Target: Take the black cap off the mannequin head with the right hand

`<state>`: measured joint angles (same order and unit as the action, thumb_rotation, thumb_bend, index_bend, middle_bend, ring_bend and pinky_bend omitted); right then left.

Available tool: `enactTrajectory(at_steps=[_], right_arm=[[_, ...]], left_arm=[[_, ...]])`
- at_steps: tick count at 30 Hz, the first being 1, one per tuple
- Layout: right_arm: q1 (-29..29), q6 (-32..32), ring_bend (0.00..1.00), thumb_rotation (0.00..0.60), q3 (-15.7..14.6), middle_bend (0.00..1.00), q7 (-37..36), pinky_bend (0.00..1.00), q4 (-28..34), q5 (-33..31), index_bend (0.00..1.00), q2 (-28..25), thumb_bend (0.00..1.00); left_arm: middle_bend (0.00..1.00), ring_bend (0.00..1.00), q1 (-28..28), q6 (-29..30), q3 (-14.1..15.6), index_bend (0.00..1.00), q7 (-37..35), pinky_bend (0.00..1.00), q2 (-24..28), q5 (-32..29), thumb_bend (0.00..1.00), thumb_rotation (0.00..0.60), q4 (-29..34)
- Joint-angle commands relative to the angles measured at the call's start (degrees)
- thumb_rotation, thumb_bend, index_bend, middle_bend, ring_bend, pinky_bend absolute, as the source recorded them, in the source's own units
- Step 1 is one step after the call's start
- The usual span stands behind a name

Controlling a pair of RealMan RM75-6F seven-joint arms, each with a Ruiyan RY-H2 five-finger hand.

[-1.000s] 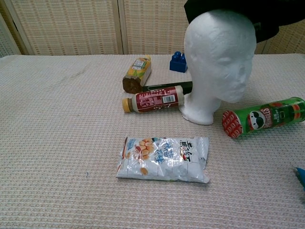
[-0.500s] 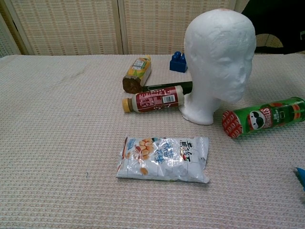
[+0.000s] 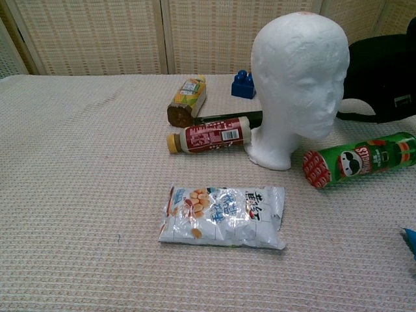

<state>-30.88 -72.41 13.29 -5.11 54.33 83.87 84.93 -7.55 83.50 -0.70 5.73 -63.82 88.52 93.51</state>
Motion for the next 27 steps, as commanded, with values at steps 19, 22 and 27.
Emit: enactTrajectory(at_steps=[19, 22, 27], right_arm=[[-2.09, 22.04, 0.0, 0.6, -2.72, 0.04, -4.29, 0.15, 5.76, -9.53, 0.0, -3.04, 0.06], [-0.15, 19.43, 0.0, 0.6, -3.02, 0.04, -2.86, 0.14, 11.04, -9.56, 0.0, -6.8, 0.05], [4.8, 11.66, 0.05, 0.6, -3.96, 0.06, 0.46, 0.17, 20.48, -8.72, 0.0, -13.3, 0.05]], left_arm=[[0.23, 0.23, 0.42, 0.48, 0.21, 0.3, -0.82, 0.21, 0.16, 0.42, 0.1, 0.6, -0.23], [0.23, 0.23, 0.44, 0.56, 0.2, 0.3, -1.2, 0.21, 0.03, 0.5, 0.1, 0.6, -0.6], [0.23, 0.23, 0.31, 0.5, 0.08, 0.29, -1.75, 0.21, -0.23, 0.56, 0.1, 0.6, -1.08]])
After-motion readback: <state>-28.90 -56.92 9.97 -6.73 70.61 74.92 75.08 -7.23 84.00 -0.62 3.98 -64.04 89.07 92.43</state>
